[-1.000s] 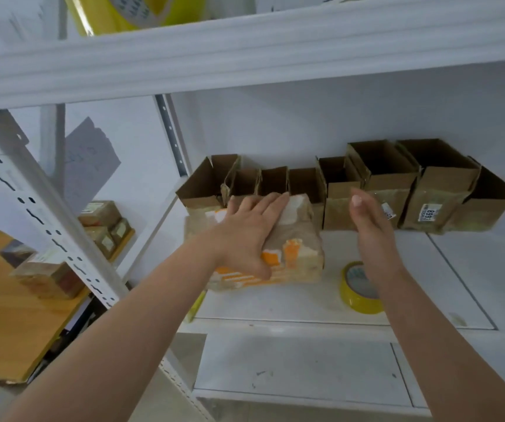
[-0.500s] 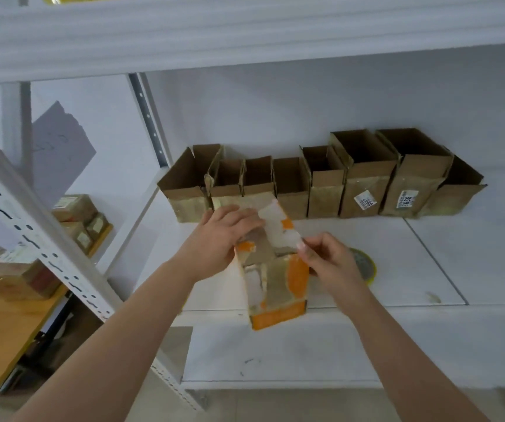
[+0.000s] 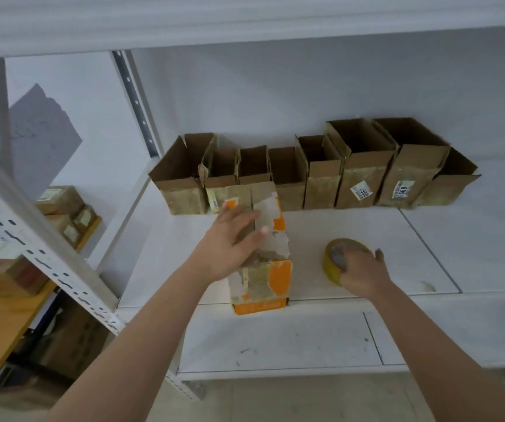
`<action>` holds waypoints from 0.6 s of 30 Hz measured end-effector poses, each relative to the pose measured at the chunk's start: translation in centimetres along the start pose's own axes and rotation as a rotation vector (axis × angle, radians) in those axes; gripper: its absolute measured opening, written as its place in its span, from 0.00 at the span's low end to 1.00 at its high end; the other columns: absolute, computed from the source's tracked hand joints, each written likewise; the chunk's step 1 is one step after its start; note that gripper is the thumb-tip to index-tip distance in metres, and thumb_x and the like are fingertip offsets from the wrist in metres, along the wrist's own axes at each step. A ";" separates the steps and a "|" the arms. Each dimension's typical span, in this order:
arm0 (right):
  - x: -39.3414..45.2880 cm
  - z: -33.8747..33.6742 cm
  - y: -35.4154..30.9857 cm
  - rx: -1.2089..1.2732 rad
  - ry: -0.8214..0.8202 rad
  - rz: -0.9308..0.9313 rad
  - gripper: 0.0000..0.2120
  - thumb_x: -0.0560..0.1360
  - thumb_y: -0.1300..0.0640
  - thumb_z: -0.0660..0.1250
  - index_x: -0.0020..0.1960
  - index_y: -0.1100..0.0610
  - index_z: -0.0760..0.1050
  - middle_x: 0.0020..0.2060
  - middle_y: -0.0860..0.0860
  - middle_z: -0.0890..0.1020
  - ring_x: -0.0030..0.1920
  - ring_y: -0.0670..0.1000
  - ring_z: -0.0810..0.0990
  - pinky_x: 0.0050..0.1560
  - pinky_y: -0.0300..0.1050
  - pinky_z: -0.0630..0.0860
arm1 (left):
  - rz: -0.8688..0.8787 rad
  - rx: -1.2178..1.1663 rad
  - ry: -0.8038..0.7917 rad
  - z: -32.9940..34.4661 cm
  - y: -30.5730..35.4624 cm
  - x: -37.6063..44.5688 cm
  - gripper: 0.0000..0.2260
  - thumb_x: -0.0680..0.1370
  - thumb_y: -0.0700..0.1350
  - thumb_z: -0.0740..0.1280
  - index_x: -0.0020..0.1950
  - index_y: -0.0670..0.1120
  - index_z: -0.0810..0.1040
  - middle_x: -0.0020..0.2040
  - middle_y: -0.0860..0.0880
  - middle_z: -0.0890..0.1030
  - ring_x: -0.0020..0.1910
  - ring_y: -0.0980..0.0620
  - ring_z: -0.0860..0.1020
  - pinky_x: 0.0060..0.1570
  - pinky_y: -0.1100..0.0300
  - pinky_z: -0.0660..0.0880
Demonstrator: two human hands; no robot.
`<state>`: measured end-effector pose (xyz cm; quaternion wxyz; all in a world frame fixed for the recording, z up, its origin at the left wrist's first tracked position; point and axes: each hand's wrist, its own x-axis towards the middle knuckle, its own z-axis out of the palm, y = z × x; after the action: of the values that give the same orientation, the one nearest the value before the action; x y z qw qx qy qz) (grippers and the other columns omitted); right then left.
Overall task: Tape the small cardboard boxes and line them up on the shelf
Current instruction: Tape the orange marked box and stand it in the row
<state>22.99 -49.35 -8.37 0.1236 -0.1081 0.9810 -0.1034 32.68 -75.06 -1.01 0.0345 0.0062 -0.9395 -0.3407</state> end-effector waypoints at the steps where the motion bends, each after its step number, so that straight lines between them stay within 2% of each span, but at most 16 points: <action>1: 0.1 0.5 0.5 -0.084 -0.074 0.027 0.23 0.77 0.58 0.61 0.72 0.53 0.66 0.69 0.53 0.72 0.74 0.56 0.63 0.75 0.58 0.45 | 0.002 0.098 -0.062 0.3 0.3 -0.1 0.33 0.76 0.69 0.55 0.77 0.55 0.62 0.80 0.51 0.55 0.79 0.49 0.46 0.76 0.44 0.52; 2: 0.1 1.2 0.9 -0.159 -0.098 0.034 0.23 0.77 0.59 0.60 0.72 0.52 0.66 0.70 0.53 0.71 0.75 0.55 0.60 0.75 0.60 0.42 | 0.003 0.204 -0.118 0.6 0.4 -0.1 0.38 0.73 0.72 0.54 0.79 0.55 0.57 0.81 0.51 0.51 0.79 0.49 0.43 0.76 0.42 0.51; 4: -0.2 2.3 1.3 -0.264 -0.021 0.022 0.20 0.77 0.59 0.60 0.68 0.49 0.70 0.67 0.51 0.74 0.75 0.53 0.60 0.76 0.62 0.40 | 0.014 0.309 -0.179 0.9 0.3 -0.1 0.40 0.72 0.72 0.52 0.80 0.56 0.52 0.81 0.51 0.44 0.78 0.49 0.37 0.76 0.43 0.48; 7: -0.6 2.0 1.3 -0.253 0.111 0.031 0.16 0.79 0.49 0.60 0.66 0.45 0.72 0.62 0.48 0.79 0.70 0.52 0.69 0.75 0.60 0.38 | 0.017 0.320 -0.206 0.4 0.0 -0.1 0.39 0.72 0.71 0.52 0.80 0.57 0.50 0.81 0.50 0.42 0.78 0.49 0.35 0.76 0.43 0.44; 9: -0.7 0.5 1.1 -0.165 0.175 0.015 0.13 0.79 0.46 0.61 0.61 0.47 0.75 0.58 0.48 0.81 0.65 0.53 0.75 0.75 0.59 0.41 | 0.000 0.356 -0.220 0.0 0.0 0.1 0.40 0.71 0.72 0.52 0.80 0.57 0.51 0.81 0.50 0.44 0.78 0.48 0.37 0.75 0.40 0.42; 10: -0.9 -0.7 0.8 -0.050 0.224 -0.019 0.09 0.79 0.46 0.62 0.54 0.49 0.76 0.53 0.49 0.82 0.62 0.54 0.77 0.74 0.58 0.46 | -0.012 0.340 -0.210 -0.1 0.2 0.2 0.41 0.71 0.72 0.53 0.80 0.55 0.52 0.81 0.50 0.47 0.79 0.47 0.41 0.75 0.38 0.42; 11: -1.2 -2.1 0.4 0.133 0.251 -0.073 0.07 0.78 0.49 0.65 0.46 0.52 0.75 0.47 0.49 0.82 0.57 0.57 0.78 0.71 0.57 0.56 | -0.018 0.282 -0.180 -0.1 0.6 0.3 0.41 0.71 0.73 0.55 0.79 0.54 0.54 0.80 0.50 0.52 0.79 0.45 0.47 0.75 0.37 0.44; 12: -1.7 -3.7 0.0 0.342 0.254 -0.137 0.08 0.76 0.52 0.68 0.41 0.54 0.75 0.41 0.49 0.80 0.52 0.59 0.79 0.64 0.56 0.66 | -0.012 0.185 -0.134 -0.1 1.2 0.5 0.42 0.70 0.74 0.56 0.79 0.53 0.56 0.79 0.50 0.58 0.78 0.45 0.55 0.75 0.37 0.52; 13: -2.3 -5.2 -0.7 0.521 0.232 -0.203 0.07 0.75 0.55 0.70 0.41 0.56 0.77 0.37 0.50 0.80 0.47 0.58 0.80 0.55 0.53 0.72 | 0.008 0.075 -0.077 -0.1 1.8 0.6 0.43 0.69 0.75 0.58 0.78 0.52 0.58 0.76 0.51 0.64 0.75 0.46 0.63 0.73 0.40 0.60; 14: -3.0 -6.5 -1.4 0.637 0.204 -0.267 0.04 0.75 0.57 0.71 0.43 0.57 0.79 0.37 0.52 0.81 0.44 0.56 0.80 0.49 0.51 0.75 | 0.034 -0.018 -0.014 -0.1 2.6 0.8 0.44 0.68 0.77 0.58 0.76 0.52 0.61 0.74 0.51 0.68 0.71 0.49 0.68 0.69 0.46 0.67; 16: -4.2 -8.6 -2.8 0.702 0.142 -0.371 0.01 0.74 0.57 0.72 0.46 0.53 0.82 0.38 0.51 0.84 0.41 0.50 0.82 0.45 0.48 0.77 | 0.083 -0.127 0.100 -0.2 4.5 1.1 0.44 0.65 0.80 0.56 0.71 0.52 0.69 0.66 0.53 0.76 0.64 0.55 0.75 0.59 0.59 0.73; 18: -5.0 -9.7 -3.8 0.675 0.078 -0.418 0.01 0.75 0.56 0.72 0.46 0.51 0.81 0.39 0.49 0.84 0.40 0.45 0.82 0.44 0.44 0.77 | 0.107 -0.145 0.156 -0.7 6.3 1.4 0.41 0.63 0.82 0.51 0.56 0.52 0.78 0.50 0.56 0.82 0.50 0.60 0.79 0.49 0.62 0.77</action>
<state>25.91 -50.09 2.81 0.0910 -0.2546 0.8526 -0.4472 31.43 -70.68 3.66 0.1261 -0.0198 -0.9058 -0.4040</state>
